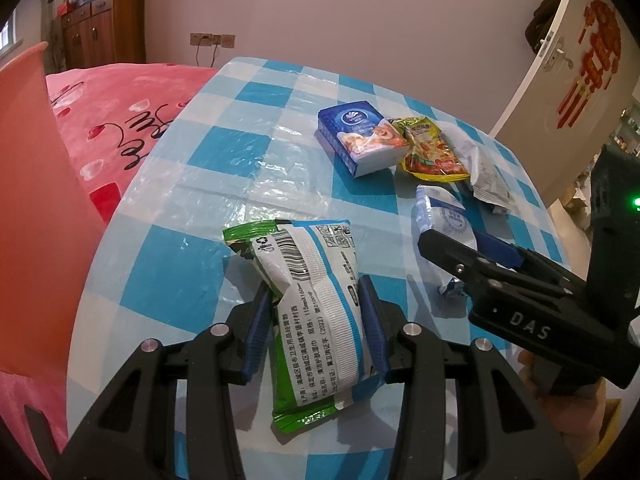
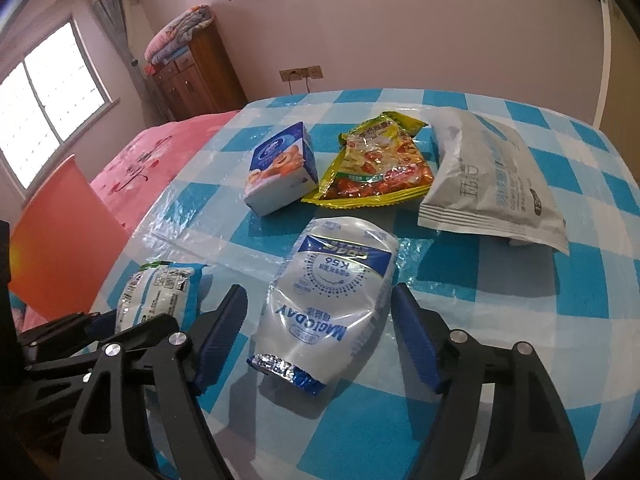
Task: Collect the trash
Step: 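Close the right tool on the white milk pouch while the left tool holds the snack bag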
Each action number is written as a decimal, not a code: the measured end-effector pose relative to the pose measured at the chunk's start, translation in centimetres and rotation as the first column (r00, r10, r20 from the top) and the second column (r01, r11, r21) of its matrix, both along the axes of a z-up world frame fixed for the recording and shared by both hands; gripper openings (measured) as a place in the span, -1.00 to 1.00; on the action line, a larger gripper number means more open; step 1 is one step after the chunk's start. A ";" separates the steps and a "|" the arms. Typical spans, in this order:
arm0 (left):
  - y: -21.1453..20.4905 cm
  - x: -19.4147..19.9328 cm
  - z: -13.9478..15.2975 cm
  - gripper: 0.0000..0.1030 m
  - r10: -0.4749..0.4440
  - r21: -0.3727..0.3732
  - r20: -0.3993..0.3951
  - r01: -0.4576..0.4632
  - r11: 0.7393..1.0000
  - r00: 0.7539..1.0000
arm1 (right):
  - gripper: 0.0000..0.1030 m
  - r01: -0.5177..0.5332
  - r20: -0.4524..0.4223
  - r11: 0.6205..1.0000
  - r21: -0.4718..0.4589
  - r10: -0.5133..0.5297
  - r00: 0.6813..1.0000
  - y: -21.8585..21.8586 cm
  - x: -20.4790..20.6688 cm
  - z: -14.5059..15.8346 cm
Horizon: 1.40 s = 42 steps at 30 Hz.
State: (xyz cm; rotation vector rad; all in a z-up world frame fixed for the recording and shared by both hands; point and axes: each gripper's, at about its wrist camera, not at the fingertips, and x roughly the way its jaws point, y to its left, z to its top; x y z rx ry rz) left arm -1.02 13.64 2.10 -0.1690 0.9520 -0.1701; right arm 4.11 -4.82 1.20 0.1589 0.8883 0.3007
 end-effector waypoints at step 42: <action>-0.8 -2.1 -0.4 -0.08 -0.040 0.143 0.020 0.036 0.989 0.999 | 0.18 -0.002 0.071 0.997 -0.081 0.007 0.997 0.2 -5.5 3.9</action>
